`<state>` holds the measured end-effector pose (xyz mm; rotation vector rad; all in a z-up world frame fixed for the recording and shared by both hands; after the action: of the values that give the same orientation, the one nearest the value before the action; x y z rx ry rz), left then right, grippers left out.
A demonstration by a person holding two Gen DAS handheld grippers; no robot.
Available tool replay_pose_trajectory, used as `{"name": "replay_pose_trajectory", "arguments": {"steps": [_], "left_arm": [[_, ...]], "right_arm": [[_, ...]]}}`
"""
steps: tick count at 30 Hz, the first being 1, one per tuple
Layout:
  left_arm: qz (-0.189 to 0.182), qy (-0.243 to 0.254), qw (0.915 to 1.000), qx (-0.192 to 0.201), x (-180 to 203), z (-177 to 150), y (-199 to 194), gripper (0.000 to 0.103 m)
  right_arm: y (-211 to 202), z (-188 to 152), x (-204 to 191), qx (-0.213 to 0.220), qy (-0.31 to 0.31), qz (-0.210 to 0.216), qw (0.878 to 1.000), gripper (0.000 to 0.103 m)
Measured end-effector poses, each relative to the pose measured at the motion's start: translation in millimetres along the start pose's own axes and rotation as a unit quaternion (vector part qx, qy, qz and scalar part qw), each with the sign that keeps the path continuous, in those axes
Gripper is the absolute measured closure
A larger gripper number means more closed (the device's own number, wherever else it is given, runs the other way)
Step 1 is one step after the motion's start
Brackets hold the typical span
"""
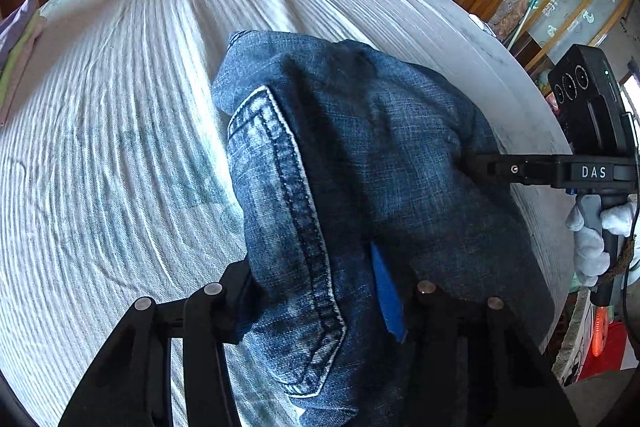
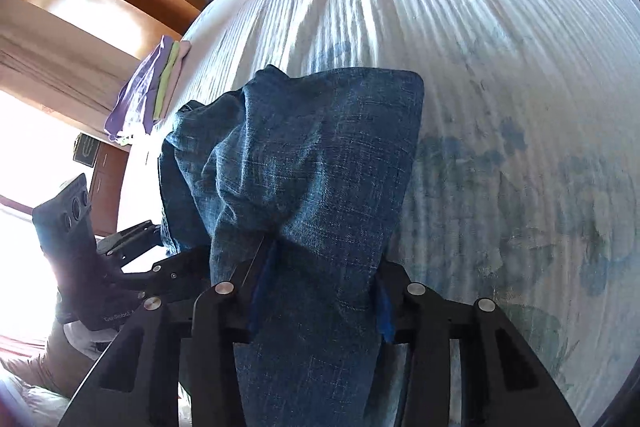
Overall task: Fold clothes
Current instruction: 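Grasp the folded jeans with both grippers and lift it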
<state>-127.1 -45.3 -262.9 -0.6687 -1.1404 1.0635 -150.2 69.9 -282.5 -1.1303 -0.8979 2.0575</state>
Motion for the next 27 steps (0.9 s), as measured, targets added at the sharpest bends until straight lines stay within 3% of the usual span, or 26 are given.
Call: {"name": "replay_pose_trajectory", "arguments": {"steps": [3, 5, 7, 10, 14, 20, 25, 27], "left_arm": [[0.0, -0.012, 0.9999, 0.006, -1, 0, 0, 0.055], [0.006, -0.014, 0.9997, 0.017, 4, -1, -7, 0.071], [0.01, -0.009, 0.9994, 0.033, 11, -3, -20, 0.078], [0.003, -0.011, 0.9981, 0.06, 22, -2, -45, 0.079], [0.006, -0.009, 0.9942, 0.107, 35, 4, -88, 0.079], [0.011, -0.048, 0.9829, 0.177, -4, 29, -166, 0.079], [0.013, -0.088, 0.9668, 0.24, -62, 58, -231, 0.079], [0.029, -0.097, 0.9598, 0.262, -93, 75, -262, 0.079]], "right_arm": [[3, 2, 3, 0.006, 0.004, 0.006, 1.0, 0.061], [0, 3, 1, 0.012, -0.004, 0.006, 1.0, 0.065], [-9, 4, -8, 0.023, -0.026, -0.002, 0.999, 0.071], [-32, 5, -20, 0.047, -0.04, 0.01, 0.998, 0.08], [-62, 15, -38, 0.077, -0.068, 0.028, 0.994, 0.084], [-91, 62, -91, 0.112, -0.137, 0.06, 0.982, 0.086], [-99, 116, -165, 0.131, -0.214, 0.085, 0.964, 0.087], [-94, 141, -204, 0.138, -0.246, 0.096, 0.955, 0.087]]}}
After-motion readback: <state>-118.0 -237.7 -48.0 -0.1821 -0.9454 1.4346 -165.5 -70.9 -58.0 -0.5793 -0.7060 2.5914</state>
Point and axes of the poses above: each gripper's, at about its wrist camera, not at the fingertips, and y roughly the way its jaws point, x to its right, z to its top, the point moved 10 cm from there along y, roughly the way its jaws point, and after that the axes turned 15 degrees about -y, right-handed, at the moved point
